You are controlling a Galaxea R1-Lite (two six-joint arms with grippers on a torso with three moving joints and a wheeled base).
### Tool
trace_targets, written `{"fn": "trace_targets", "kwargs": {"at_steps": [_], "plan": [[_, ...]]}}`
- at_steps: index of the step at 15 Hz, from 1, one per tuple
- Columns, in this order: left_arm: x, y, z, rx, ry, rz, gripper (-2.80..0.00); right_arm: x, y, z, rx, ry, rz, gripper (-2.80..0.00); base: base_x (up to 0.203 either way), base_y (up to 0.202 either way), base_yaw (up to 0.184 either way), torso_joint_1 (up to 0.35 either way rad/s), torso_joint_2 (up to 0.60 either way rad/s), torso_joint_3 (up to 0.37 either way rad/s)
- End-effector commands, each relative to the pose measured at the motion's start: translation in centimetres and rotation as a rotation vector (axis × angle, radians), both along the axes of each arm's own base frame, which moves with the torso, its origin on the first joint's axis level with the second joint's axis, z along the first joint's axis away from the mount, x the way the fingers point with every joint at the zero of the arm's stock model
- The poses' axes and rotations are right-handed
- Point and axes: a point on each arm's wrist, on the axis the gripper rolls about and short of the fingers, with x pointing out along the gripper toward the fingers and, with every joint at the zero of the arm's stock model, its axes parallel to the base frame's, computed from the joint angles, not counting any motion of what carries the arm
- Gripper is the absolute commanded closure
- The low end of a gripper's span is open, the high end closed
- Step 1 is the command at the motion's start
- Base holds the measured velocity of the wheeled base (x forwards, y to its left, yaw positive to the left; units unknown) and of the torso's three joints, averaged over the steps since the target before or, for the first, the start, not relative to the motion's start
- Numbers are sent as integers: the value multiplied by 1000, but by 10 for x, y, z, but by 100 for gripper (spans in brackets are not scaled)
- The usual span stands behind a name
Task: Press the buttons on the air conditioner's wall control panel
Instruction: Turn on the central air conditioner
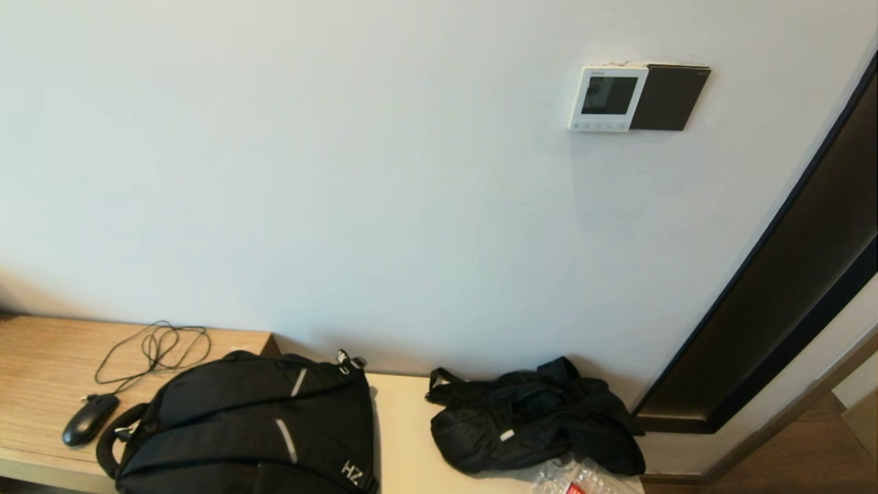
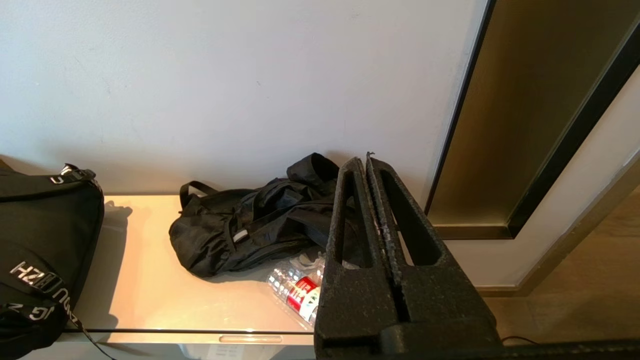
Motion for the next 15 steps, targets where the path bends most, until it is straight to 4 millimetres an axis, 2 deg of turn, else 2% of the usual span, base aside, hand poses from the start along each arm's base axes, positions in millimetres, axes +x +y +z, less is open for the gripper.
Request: {"fn": "trace_targets", "kwargs": {"at_steps": [1, 7, 9, 11, 13, 15], "plan": [[0, 0, 0, 0, -1, 1, 0, 0, 0, 0, -1, 1, -1, 0, 0, 0, 0, 0, 0, 0], [0, 0, 0, 0, -1, 1, 0, 0, 0, 0, -2, -1, 0, 0, 0, 0, 0, 0, 0, 0], [0, 0, 0, 0, -1, 0, 0, -2, 0, 7, -13, -27, 4, 0, 0, 0, 0, 0, 0, 0], [0, 0, 0, 1, 2, -1, 0, -4, 0, 19, -16, -51, 16, 0, 0, 0, 0, 0, 0, 0], [0, 0, 0, 1, 2, -1, 0, -4, 0, 43, -18, -61, 20, 0, 0, 0, 0, 0, 0, 0], [0, 0, 0, 1, 2, -1, 0, 0, 0, 77, -24, -74, 24, 0, 0, 0, 0, 0, 0, 0]]}}
